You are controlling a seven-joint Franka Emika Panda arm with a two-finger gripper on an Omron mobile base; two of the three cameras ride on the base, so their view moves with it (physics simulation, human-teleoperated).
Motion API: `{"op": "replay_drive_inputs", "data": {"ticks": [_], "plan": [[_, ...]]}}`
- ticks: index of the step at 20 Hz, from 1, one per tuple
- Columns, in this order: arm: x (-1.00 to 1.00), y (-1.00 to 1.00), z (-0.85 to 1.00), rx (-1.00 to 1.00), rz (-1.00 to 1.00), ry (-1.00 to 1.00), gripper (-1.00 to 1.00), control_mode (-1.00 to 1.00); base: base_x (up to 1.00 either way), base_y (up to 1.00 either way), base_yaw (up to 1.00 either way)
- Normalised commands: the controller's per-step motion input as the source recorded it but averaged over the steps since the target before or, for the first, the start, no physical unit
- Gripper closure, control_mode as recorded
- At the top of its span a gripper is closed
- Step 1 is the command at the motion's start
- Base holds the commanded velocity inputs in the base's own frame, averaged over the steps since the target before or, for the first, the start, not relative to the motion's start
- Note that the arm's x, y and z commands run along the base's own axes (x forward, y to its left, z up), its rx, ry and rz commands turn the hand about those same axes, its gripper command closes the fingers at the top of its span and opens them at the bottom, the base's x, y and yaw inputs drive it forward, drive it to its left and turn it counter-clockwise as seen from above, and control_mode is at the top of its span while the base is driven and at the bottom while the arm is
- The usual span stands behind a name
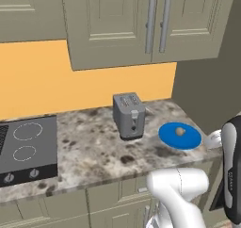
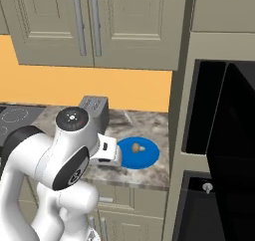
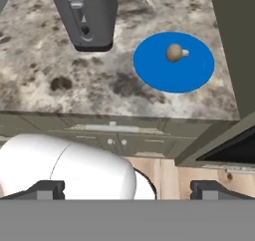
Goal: Pick the mushroom from the counter and place it in the microwave. Then turn on the microwave.
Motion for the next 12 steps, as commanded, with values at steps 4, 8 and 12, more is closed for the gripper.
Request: {"op": "replay_drive_inputs", "data": {"ticks": [4,8,12], "plan": [[0.0,0.0,0.0,0.0,0.0,0.0,-1.0,1.0,0.39,-0.12,0.17],[0.0,0.0,0.0,0.0,0.0,0.0,-1.0,1.0,0.22,-0.26,0.13],[0.0,0.0,0.0,0.0,0.0,0.0,-1.0,1.0,0.18,-0.21,0.08]]}}
